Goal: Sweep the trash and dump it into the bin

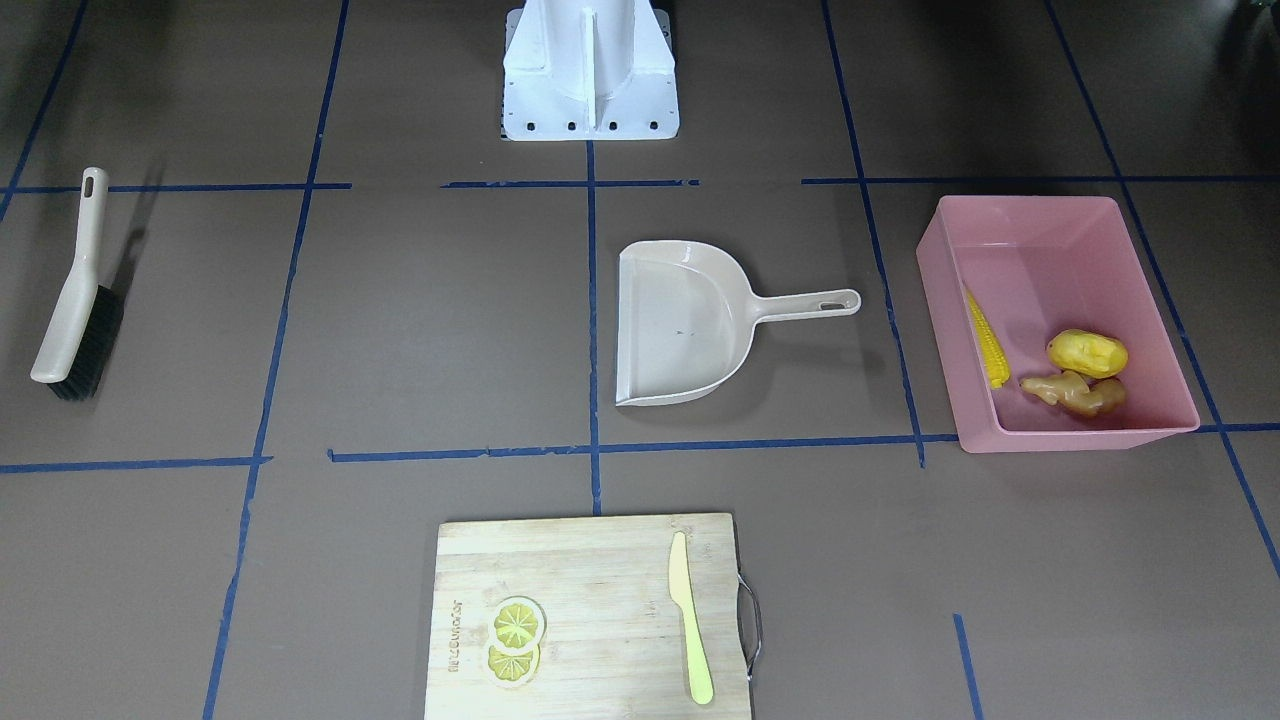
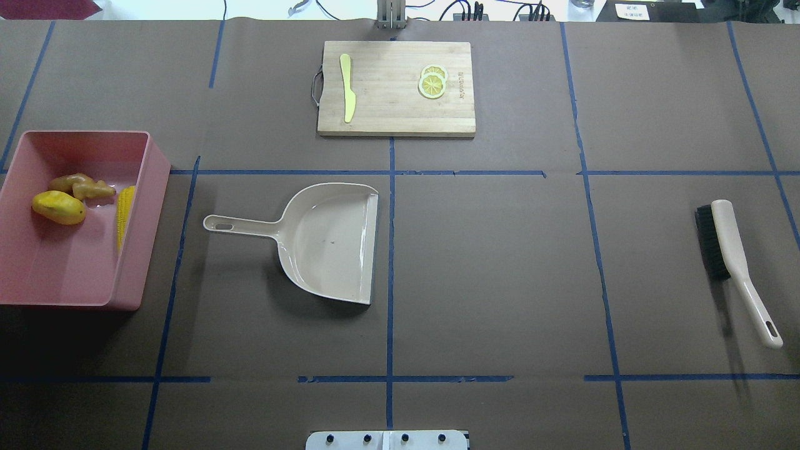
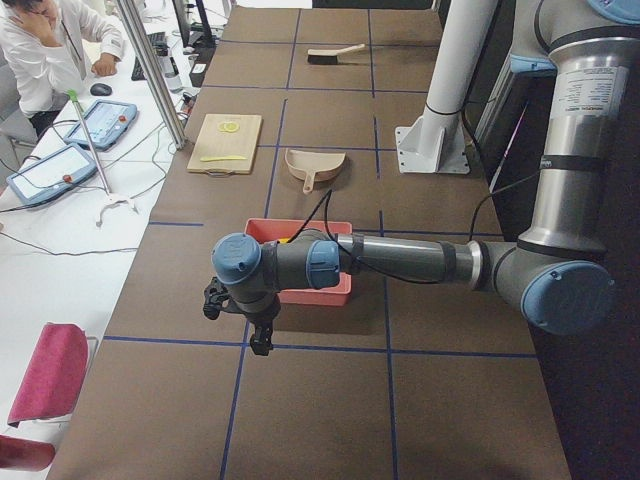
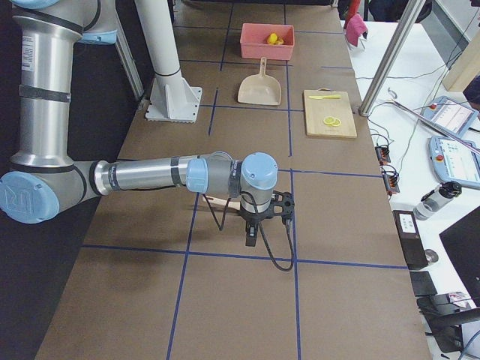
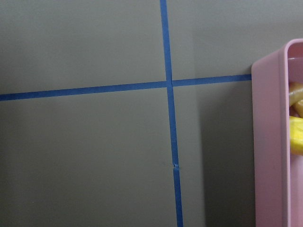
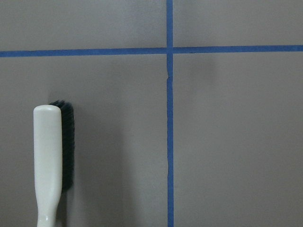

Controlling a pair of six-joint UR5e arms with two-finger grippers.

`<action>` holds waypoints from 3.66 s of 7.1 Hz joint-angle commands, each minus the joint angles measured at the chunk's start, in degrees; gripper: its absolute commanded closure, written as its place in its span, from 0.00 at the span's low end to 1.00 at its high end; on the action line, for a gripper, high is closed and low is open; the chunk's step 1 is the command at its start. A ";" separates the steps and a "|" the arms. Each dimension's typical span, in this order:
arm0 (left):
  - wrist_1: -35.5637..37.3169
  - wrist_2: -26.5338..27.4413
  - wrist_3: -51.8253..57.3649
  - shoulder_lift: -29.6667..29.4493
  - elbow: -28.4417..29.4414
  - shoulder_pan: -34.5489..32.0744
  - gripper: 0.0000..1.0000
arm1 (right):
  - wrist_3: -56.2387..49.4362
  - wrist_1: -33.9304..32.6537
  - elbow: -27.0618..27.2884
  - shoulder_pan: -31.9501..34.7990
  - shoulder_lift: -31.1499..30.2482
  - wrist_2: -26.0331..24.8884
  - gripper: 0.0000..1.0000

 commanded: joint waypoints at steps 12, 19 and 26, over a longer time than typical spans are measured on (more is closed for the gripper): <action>-7.34 4.69 -1.90 3.69 -1.38 0.70 0.00 | -0.02 0.15 -1.64 -0.11 0.82 -0.39 0.00; -3.38 1.62 -1.46 3.25 -0.58 1.23 0.00 | -0.19 1.03 -1.12 -0.20 2.05 4.19 0.00; -4.17 1.62 -1.46 1.59 -0.85 2.11 0.00 | -0.46 1.29 -4.87 -2.57 6.09 4.27 0.00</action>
